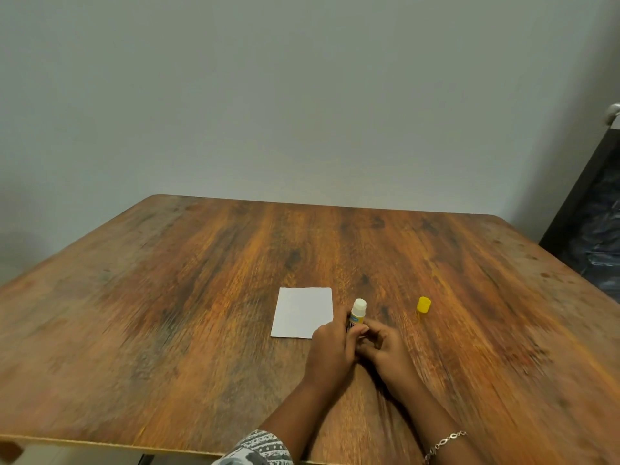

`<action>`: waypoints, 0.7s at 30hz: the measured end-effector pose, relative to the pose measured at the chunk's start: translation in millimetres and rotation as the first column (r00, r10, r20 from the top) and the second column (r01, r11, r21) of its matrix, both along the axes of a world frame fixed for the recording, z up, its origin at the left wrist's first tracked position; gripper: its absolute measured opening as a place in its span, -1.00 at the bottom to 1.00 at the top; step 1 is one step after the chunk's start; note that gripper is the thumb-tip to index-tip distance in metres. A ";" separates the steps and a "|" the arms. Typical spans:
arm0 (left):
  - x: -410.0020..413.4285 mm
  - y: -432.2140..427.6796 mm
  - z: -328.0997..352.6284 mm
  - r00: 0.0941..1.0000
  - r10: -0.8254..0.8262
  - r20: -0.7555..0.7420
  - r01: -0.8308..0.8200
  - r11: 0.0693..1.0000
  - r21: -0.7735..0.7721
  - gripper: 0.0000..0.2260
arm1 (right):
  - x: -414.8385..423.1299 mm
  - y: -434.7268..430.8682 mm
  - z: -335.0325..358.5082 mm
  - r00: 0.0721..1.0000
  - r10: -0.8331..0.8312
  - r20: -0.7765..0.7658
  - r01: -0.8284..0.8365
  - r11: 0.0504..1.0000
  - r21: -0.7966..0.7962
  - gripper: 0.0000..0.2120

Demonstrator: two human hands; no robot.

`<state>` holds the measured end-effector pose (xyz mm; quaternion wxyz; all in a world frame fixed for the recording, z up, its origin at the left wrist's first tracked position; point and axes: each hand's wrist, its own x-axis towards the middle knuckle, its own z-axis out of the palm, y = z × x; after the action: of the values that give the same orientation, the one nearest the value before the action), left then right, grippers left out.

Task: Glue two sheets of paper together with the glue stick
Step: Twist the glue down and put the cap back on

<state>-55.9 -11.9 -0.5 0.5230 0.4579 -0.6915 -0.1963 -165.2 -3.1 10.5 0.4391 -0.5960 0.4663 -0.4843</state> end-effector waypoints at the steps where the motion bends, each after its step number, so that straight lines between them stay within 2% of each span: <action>1: -0.3 0.0 -0.5 1.000 0.000 0.004 0.000 1.000 0.003 -0.57 | 0.3 -0.3 -0.3 1.000 -0.008 -0.015 0.008 1.000 -0.002 -0.61; 4: -0.4 1.1 0.4 0.999 -0.019 0.026 0.019 1.000 0.008 -0.55 | 1.0 -3.0 -4.3 0.991 -0.063 -0.121 0.059 0.997 -0.040 -0.65; 6: -0.2 0.1 0.0 0.999 -0.022 0.031 0.022 1.000 0.004 -0.57 | 0.7 -4.0 -5.5 0.988 -0.060 -0.141 0.055 0.998 -0.041 -0.66; 9: 0.2 -1.7 -0.1 0.999 0.000 0.032 0.000 1.000 -0.004 -0.66 | -0.4 -2.1 -2.4 0.997 -0.005 -0.078 0.003 1.000 -0.020 -0.64; 11: -0.3 -1.6 -0.6 1.000 -0.003 0.028 0.003 1.000 0.004 -0.62 | -1.0 -2.1 -2.3 1.000 0.009 -0.029 -0.009 1.000 0.001 -0.64; 13: -1.0 -0.7 -1.5 0.999 -0.017 0.035 0.016 1.000 0.018 -0.58 | -0.2 -3.6 -5.1 0.999 -0.024 -0.031 0.024 1.000 0.004 -0.64; 15: -1.2 0.3 -1.2 0.999 -0.023 0.039 0.022 0.999 0.024 -0.58 | 0.1 -5.1 -6.6 0.996 -0.051 -0.068 0.051 0.999 -0.007 -0.72; 18: -0.5 -1.0 -1.5 0.999 -0.005 0.052 0.004 1.000 0.012 -0.72 | -0.2 -4.6 -6.6 0.995 -0.031 -0.093 0.029 0.999 -0.022 -0.70; 21: 0.4 -1.8 0.2 0.998 0.022 0.056 -0.024 0.999 0.028 -0.80 | -0.9 -4.4 -6.6 0.999 0.013 -0.038 -0.013 1.000 -0.001 -0.66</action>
<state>-55.5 -13.8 -0.3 0.4990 0.4787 -0.6977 -0.1872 -166.1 -7.5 3.9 0.4331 -0.6083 0.4703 -0.4703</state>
